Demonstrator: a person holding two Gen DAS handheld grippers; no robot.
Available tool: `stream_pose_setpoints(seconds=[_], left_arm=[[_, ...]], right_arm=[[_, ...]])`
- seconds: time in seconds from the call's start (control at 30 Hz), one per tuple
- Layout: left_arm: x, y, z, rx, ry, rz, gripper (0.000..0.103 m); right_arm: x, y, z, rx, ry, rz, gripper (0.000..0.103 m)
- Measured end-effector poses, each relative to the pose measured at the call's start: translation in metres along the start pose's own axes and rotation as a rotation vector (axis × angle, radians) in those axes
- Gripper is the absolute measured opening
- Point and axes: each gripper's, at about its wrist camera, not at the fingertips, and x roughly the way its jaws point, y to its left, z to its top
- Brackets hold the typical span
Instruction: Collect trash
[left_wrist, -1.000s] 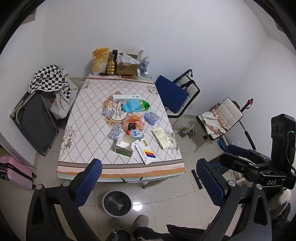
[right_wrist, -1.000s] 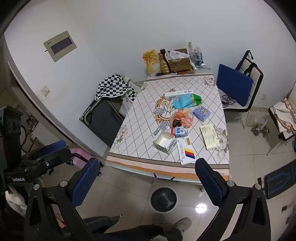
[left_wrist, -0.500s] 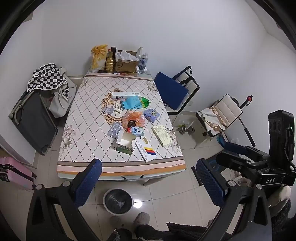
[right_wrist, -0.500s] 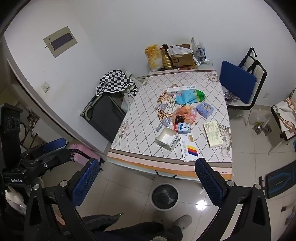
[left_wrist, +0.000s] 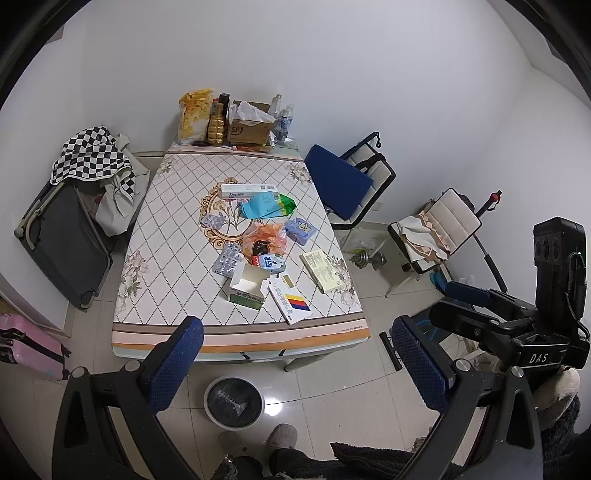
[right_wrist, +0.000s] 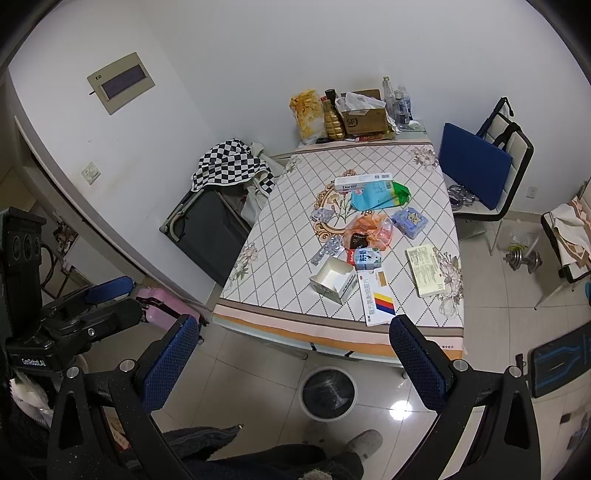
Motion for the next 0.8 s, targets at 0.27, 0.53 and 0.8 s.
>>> stream_pose_setpoints(seconds=[0.27,0.53,0.8], left_arm=[[0.0021,-0.0030,0.0021,0.006,0.003,-0.003,0.103],[0.0035,-0.0064,0.0001,0.004,0.002,-0.006,0.103],[0.0048,-0.0072,-0.0020,0.002,0.000,-0.007,0.103]], right_arm=[[0.0011,0.0005,0.0010,-0.005,0.001,0.000,0.103],[0.0040,0.0018,-0.0016,-0.011,0.013,0.015,0.103],[0.0039,0.0038,-0.0033,-0.018,0.015,0.020,0.103]])
